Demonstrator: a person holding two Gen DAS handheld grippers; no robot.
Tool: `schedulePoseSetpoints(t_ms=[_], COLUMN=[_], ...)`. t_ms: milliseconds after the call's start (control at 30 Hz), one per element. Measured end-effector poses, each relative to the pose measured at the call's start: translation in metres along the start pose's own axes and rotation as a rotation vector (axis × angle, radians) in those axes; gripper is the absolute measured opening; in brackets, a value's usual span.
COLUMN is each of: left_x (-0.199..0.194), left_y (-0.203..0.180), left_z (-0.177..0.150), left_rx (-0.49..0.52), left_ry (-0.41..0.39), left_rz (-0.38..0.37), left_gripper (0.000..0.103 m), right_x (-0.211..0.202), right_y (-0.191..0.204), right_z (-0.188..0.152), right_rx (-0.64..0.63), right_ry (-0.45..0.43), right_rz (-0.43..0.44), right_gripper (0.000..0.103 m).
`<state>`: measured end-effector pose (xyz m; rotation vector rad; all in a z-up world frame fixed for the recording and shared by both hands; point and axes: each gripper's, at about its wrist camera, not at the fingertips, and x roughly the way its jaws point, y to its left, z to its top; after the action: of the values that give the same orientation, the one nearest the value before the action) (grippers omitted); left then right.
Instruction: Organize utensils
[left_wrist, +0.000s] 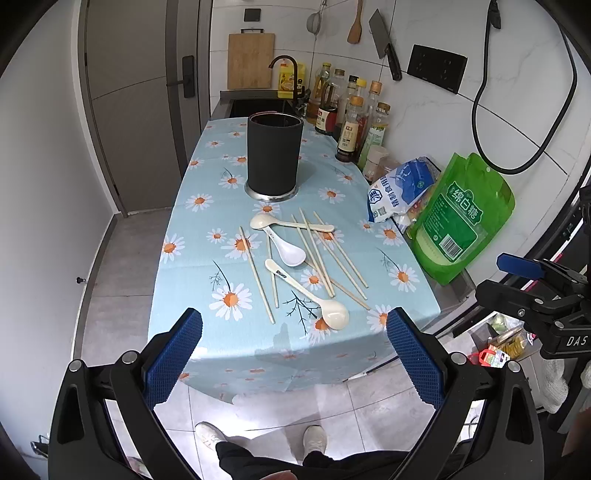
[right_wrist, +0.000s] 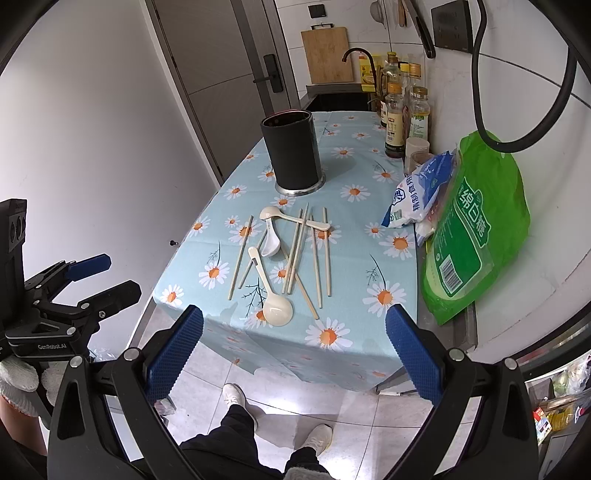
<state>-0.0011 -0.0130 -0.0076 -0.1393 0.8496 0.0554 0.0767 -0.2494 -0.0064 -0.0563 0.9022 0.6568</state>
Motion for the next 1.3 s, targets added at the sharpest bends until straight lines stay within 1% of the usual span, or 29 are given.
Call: schedulePoseSetpoints(t_ms=[500, 767, 900, 1067, 1167, 1300], left_x=[0.002, 0.001, -0.001, -0.001, 0.0, 0.001], left_y=[0.003, 0.002, -0.004, -0.008, -0.011, -0.01], left_z=[-0.002, -0.003, -0.004, -0.004, -0.004, -0.004], left_rx=[-0.003, -0.005, 0.017, -0.007, -0.015, -0.035], left_ry=[0.004, 0.011, 0.018, 0.022, 0.028, 0.043], left_rz=[-0.001, 0.0, 0.014, 0.013, 0.025, 0.055], left_gripper=[0.097, 0.097, 0.097, 0.097, 0.097, 0.097], right_x=[-0.001, -0.004, -0.002, -0.003, -0.005, -0.005], right_y=[-0.002, 0.003, 0.001, -0.004, -0.011, -0.014], right_z=[0.002, -0.002, -0.002, -0.003, -0.001, 0.0], right_rx=[-0.002, -0.03, -0.033, -0.033, -0.018, -0.04], right_ry=[-0.001, -0.008, 0.004, -0.004, -0.007, -0.003], right_rz=[0.003, 0.005, 0.014, 0.016, 0.031, 0.028], right_gripper=[0.098, 0.098, 0.098, 0.098, 0.098, 0.098])
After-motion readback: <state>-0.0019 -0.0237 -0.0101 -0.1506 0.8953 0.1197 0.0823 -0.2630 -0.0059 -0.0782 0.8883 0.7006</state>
